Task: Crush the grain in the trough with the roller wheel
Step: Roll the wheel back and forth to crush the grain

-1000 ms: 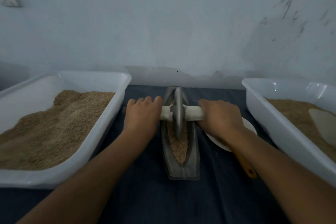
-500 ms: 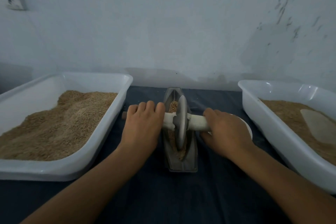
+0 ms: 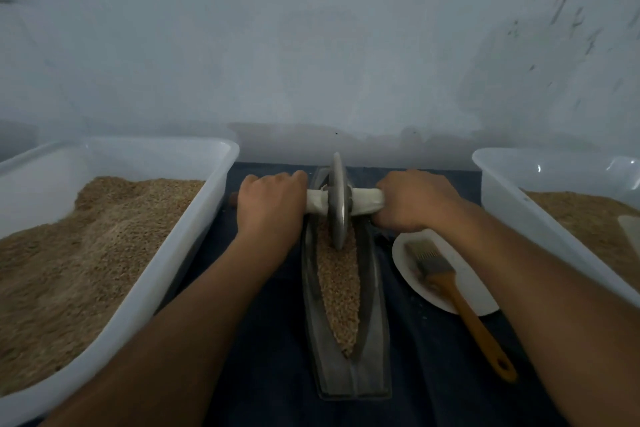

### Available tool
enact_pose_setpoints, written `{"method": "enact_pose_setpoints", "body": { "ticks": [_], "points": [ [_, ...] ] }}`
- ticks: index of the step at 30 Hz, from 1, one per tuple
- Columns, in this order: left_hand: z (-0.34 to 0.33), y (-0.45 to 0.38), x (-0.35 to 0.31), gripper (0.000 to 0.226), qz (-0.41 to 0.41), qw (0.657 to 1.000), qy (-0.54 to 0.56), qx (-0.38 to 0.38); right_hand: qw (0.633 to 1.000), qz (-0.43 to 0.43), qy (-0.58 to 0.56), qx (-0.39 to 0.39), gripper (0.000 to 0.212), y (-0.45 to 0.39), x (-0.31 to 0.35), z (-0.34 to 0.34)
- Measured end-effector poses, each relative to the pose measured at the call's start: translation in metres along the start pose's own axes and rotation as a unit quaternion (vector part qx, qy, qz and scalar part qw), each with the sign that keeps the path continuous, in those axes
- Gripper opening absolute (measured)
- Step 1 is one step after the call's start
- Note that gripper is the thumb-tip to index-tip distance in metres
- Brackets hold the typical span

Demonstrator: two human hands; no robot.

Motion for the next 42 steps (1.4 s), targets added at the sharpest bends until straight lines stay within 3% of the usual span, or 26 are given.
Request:
{"method": "enact_pose_setpoints", "body": {
  "ticks": [6,11,21,32,42],
  "points": [
    [0.01,0.008,-0.006,0.023,-0.02,1.0,-0.003,-0.018,0.999,-0.028,-0.021,-0.016,0.023,0.016,0.001,-0.008],
    [0.024,0.052,-0.006,0.035,-0.022,1.0,0.017,-0.013,0.988,-0.007,-0.006,-0.157,0.031,0.066,0.014,-0.01],
    [0.062,0.111,-0.02,0.042,-0.078,0.996,-0.006,-0.036,0.962,0.044,-0.049,-0.265,0.03,0.154,0.026,-0.005],
    [0.022,0.05,-0.002,0.033,-0.019,1.0,0.013,0.015,0.989,-0.03,0.019,-0.142,0.026,0.06,0.017,-0.009],
    [-0.007,-0.008,0.003,0.021,-0.008,1.0,0.001,0.014,1.0,0.005,-0.007,-0.026,0.026,-0.006,-0.004,-0.008]
  ]
}}
Point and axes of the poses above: each hand's wrist, its own y-axis away from the middle knuckle, its own z-axis out of the back of the hand, x = y × z, the point moved 3 cm from there along -y, towards the middle knuckle, and after that the axes turned 6 degrees about y, right-handed, at the moved point
